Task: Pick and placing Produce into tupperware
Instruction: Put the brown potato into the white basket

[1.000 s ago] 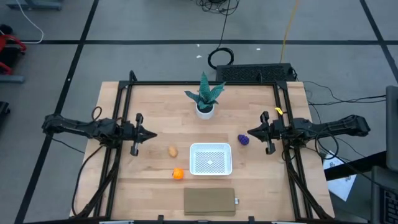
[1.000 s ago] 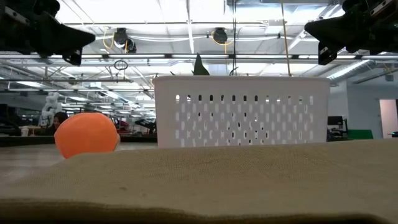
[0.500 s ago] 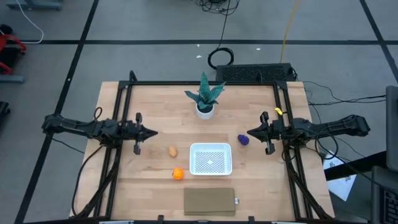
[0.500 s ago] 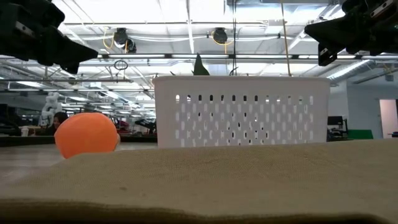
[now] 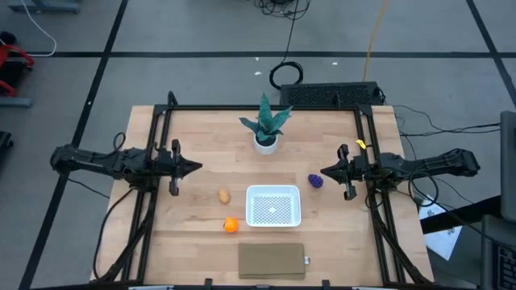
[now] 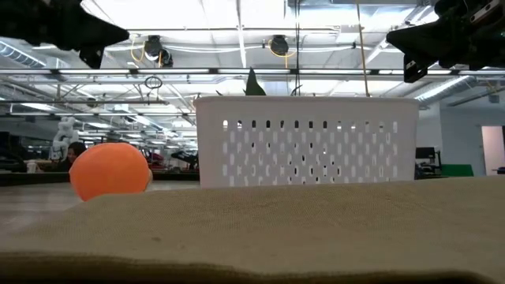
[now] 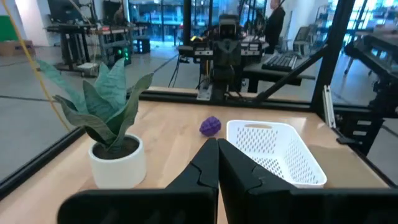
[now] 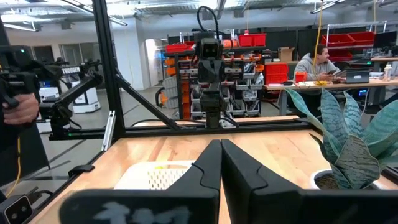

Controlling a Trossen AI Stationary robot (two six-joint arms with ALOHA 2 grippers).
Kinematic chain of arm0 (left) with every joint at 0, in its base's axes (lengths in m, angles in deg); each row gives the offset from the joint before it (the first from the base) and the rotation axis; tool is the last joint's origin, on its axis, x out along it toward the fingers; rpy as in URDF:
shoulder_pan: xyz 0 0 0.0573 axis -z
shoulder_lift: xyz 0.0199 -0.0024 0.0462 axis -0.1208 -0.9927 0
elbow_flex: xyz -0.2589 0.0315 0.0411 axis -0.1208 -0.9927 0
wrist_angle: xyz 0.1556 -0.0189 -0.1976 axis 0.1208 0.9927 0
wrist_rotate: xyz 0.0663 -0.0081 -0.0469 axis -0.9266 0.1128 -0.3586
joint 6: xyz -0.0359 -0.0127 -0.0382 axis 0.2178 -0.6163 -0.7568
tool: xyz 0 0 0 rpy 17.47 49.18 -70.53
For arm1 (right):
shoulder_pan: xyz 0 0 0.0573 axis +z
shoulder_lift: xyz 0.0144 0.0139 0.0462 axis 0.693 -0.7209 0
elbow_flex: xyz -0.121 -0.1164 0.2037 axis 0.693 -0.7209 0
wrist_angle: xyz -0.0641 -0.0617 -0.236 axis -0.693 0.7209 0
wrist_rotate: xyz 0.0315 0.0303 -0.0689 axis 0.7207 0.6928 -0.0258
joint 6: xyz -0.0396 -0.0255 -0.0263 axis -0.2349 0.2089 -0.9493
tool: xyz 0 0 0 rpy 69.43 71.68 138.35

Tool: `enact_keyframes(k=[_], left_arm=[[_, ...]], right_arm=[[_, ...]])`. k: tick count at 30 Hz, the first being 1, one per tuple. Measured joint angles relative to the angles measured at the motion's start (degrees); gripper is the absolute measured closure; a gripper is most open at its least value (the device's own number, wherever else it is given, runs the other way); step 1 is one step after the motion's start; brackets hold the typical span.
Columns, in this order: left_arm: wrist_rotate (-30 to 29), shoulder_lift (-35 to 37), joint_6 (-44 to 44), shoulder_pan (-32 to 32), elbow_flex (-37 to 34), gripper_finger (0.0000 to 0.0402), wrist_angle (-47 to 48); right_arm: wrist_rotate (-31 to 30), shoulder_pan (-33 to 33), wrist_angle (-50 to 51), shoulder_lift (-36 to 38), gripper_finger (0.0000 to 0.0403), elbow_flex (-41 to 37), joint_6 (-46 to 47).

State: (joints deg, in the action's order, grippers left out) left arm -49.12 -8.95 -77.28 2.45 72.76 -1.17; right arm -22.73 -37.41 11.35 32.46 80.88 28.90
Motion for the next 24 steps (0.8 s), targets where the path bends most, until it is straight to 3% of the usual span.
enact_keyframes(k=[11,24], left_arm=[[-1.52,-14.06,-1.59,-3.14,11.03,0.0401,0.28],[11.39,-33.24,-3.04,-7.88,23.32,0.0401,0.73]], right_arm=[[0.0,0.0,0.0,0.0,0.0403,0.01,-1.33],[-0.22,0.0,-0.66,0.02,0.0403,0.0,-4.35]])
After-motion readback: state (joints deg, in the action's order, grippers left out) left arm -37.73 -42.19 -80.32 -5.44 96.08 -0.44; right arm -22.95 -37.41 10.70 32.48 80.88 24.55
